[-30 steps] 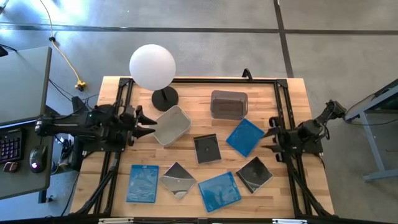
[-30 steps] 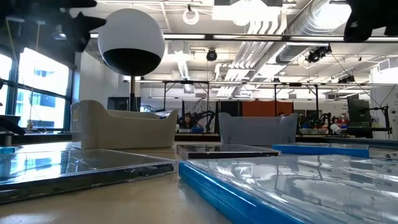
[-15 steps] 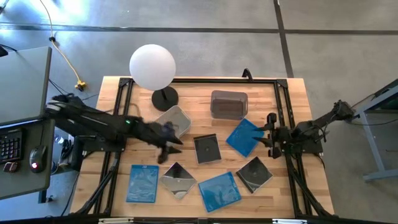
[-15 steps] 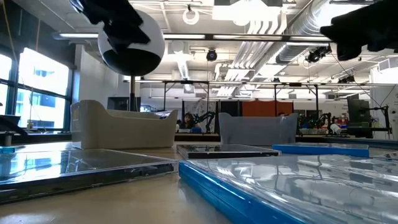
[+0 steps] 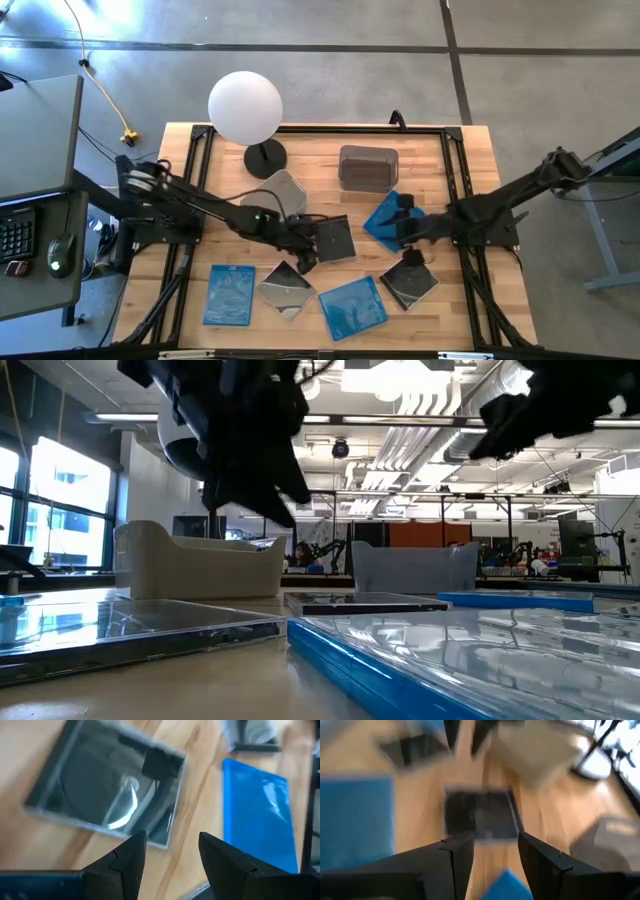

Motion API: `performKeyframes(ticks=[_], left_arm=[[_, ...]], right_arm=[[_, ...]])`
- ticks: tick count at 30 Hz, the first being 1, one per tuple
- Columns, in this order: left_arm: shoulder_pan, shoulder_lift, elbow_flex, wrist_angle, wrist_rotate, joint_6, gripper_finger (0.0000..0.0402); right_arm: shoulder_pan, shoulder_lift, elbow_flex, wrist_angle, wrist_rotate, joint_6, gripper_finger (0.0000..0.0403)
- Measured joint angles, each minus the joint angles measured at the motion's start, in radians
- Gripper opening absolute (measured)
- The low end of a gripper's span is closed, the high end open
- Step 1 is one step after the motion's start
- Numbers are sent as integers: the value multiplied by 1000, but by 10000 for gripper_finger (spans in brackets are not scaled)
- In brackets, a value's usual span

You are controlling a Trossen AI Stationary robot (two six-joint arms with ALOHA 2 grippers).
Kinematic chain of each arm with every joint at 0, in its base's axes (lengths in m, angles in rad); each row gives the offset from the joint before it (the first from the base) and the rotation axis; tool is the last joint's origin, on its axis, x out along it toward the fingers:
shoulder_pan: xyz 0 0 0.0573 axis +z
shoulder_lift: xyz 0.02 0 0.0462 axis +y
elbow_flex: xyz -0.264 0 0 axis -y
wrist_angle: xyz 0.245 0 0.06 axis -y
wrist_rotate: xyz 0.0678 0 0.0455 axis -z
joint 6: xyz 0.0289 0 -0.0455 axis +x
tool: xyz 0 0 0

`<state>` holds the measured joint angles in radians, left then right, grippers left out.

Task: Pick & place jewel cases by type
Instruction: Put the top black CD case into the gray bin

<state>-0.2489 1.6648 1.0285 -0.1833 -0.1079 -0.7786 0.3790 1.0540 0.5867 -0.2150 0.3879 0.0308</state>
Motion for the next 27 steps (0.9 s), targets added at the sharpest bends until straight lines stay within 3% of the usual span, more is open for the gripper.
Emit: performKeyframes(ticks=[4,7,12,22,27], left_arm=[[0,69,8,5,24,-188,182],[0,94,8,0,19,-259,182],[3,102,8,-9,-6,-350,182],[69,118,7,-35,-17,-487,182],[111,147,5,-25,12,-490,182]], right_arm=[[-8,219,106,-80,-23,-58,149],[-13,359,153,-89,-81,-143,149],[-25,518,231,-101,-78,-299,154],[-101,703,356,-186,-96,-511,191],[-123,720,348,-150,-28,-630,200]])
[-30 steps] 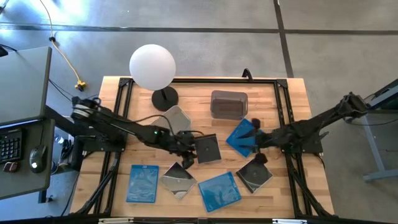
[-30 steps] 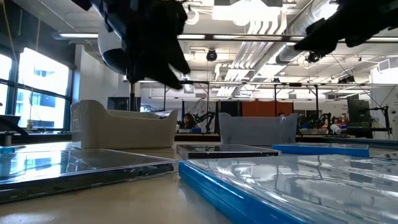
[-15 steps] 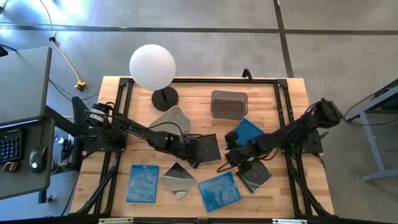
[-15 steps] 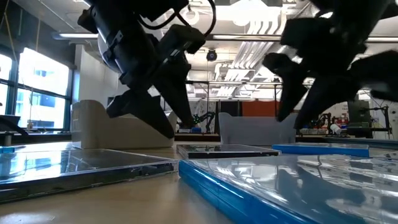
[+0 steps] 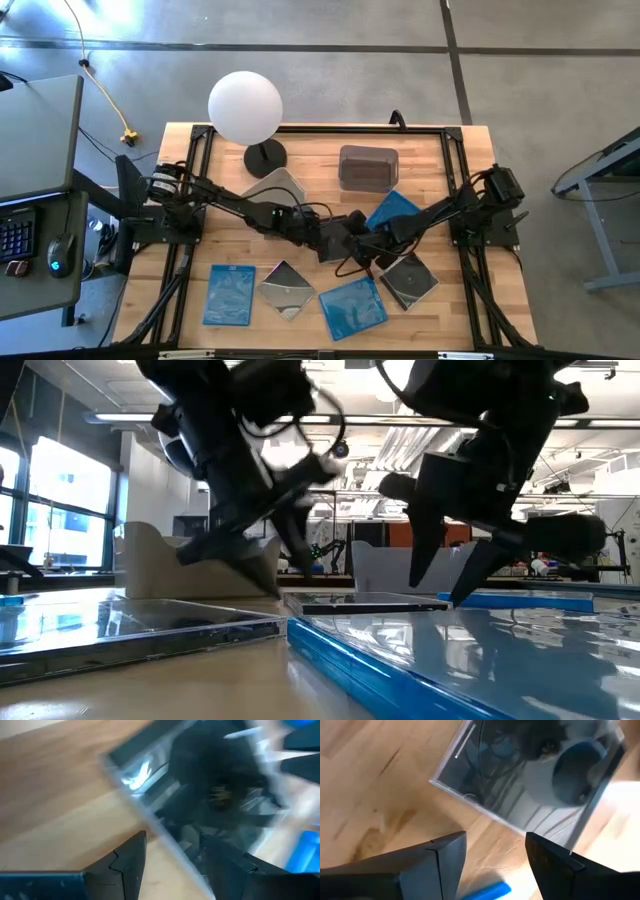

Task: Pick & place jewel cases by type
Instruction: Put the top black CD case into the gray bin

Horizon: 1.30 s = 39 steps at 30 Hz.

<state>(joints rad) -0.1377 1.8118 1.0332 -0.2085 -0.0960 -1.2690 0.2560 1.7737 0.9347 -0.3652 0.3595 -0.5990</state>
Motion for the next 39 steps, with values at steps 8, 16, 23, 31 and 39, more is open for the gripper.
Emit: performKeyframes(ticks=[8,16,23,31,39], left_arm=[[27,50,3,79,50,18,182],[27,52,3,79,56,35,182],[27,53,3,99,87,97,182],[28,57,3,155,127,180,182],[27,61,35,134,170,222,182]], right_arm=[[-15,3,-3,108,-62,-121,200],[20,3,-3,186,-145,-111,201],[85,3,-1,241,-112,-55,200],[99,3,-1,244,-100,21,200],[105,5,-1,197,-91,40,200]])
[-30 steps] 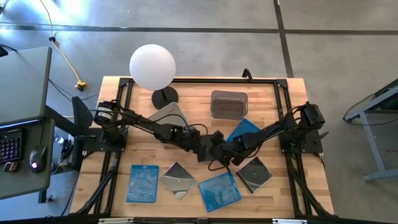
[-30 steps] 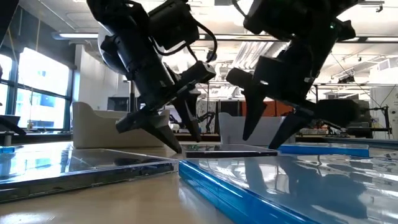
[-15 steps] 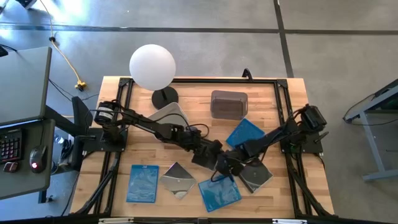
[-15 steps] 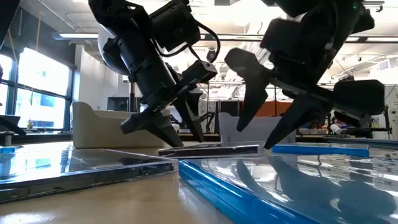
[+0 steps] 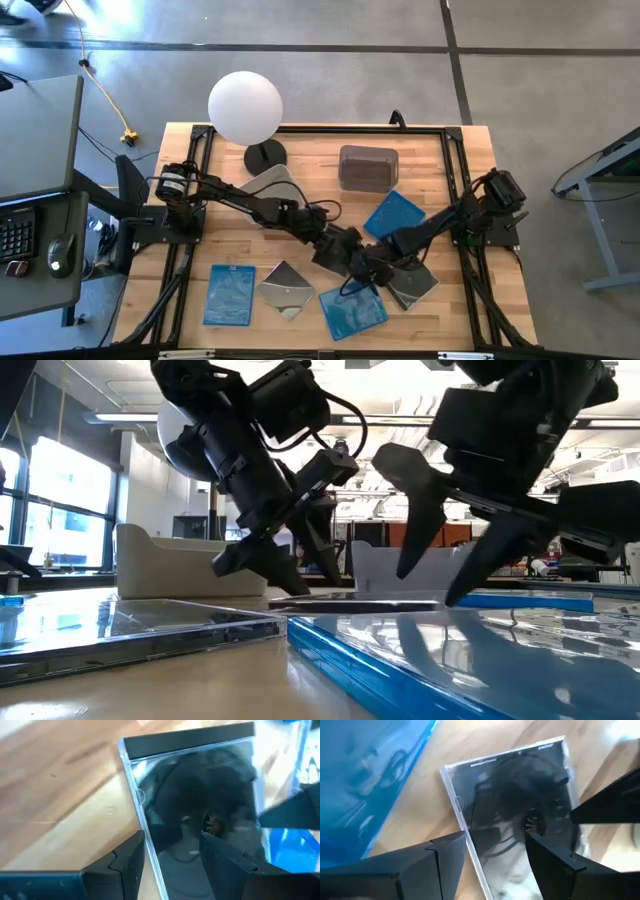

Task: Pick & place jewel cases by type
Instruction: Put the top black CD case into the gray bin

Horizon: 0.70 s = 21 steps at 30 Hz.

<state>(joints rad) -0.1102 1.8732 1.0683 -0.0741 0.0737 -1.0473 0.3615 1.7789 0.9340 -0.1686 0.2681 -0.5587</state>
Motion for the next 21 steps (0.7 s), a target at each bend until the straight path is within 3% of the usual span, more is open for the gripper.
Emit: performKeyframes(ticks=[4,11,16,21], left_arm=[[-1,0,2,2,46,18,182],[-1,-2,2,24,81,56,182],[-17,-3,4,25,105,56,182],[-48,-4,5,27,120,56,182]], right_arm=[[35,1,0,13,-4,1,200],[92,1,32,59,102,62,200],[96,-1,77,53,12,186,200],[126,-1,80,27,12,239,200]])
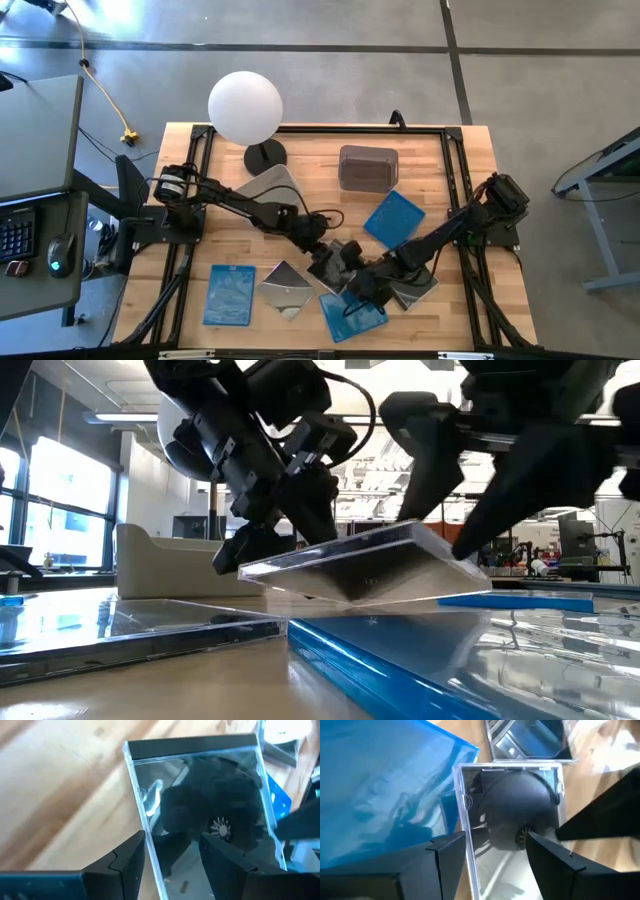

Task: Pick & place jewel cases by type
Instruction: Put the top black CD case into the gray bin, then put the middle black CD case into the gray bin

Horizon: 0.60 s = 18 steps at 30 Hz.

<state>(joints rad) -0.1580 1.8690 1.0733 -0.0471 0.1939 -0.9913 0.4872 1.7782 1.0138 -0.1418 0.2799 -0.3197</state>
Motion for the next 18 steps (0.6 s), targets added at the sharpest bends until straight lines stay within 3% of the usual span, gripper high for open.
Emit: performKeyframes(ticks=[9,18], left_arm=[[-76,12,2,4,-19,-8,182],[-84,15,2,-5,-76,-8,182]], right_arm=[[42,0,0,-10,-81,134,200],[104,0,-1,-128,-43,167,200]])
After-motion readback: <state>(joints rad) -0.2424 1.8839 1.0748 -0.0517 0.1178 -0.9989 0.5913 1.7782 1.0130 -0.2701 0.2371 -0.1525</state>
